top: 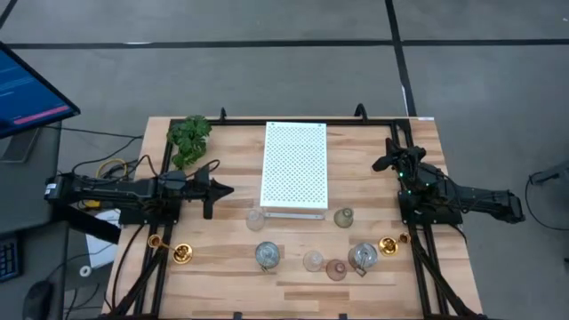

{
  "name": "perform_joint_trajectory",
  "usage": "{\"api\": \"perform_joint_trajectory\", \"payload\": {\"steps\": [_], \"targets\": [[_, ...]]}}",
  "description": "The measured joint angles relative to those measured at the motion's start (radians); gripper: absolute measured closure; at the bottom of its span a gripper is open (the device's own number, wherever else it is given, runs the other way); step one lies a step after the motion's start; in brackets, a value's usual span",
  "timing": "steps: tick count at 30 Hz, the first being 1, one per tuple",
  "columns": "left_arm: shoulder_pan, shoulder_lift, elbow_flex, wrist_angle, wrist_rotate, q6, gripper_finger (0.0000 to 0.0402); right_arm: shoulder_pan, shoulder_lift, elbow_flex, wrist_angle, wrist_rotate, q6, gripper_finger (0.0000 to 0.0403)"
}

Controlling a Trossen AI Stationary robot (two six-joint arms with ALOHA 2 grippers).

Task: Pick & Place candle stick holders
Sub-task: Put the left gold candle holder on the shelf

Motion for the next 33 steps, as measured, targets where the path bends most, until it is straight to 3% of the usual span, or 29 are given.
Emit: {"api": "perform_joint_trajectory", "payload": {"steps": [6,14,18,21,26,29,33], "targets": [[0.0,0.0,0.0,0.12,-0.029,-0.19,0.0389,0.001,0.0,0.0,0.002,0.0,0.144,0.0403],[0.0,0.0,0.0,0.224,-0.062,-0.218,0.0389,0.01,0.0,0.0,0.004,-0.055,0.149,0.0403],[0.0,0.0,0.0,0.285,-0.123,-0.308,0.0389,0.01,0.0,0.0,0.044,-0.095,0.276,0.0403],[0.0,0.0,0.0,0.318,-0.185,-0.392,0.0389,0.01,-0.001,0.0,0.123,-0.16,0.326,0.0403],[0.0,0.0,0.0,0.374,-0.195,-0.409,0.0389,0.008,0.0,0.067,0.255,-0.362,0.152,0.0401],[0.0,0.0,0.0,0.394,-0.195,-0.411,0.0389,0.019,0.029,0.23,0.082,-0.423,0.003,0.0384],[0.0,0.0,0.0,0.393,-0.223,-0.435,0.0389,0.037,0.169,0.508,-0.316,-0.385,-0.107,0.0339]]}}
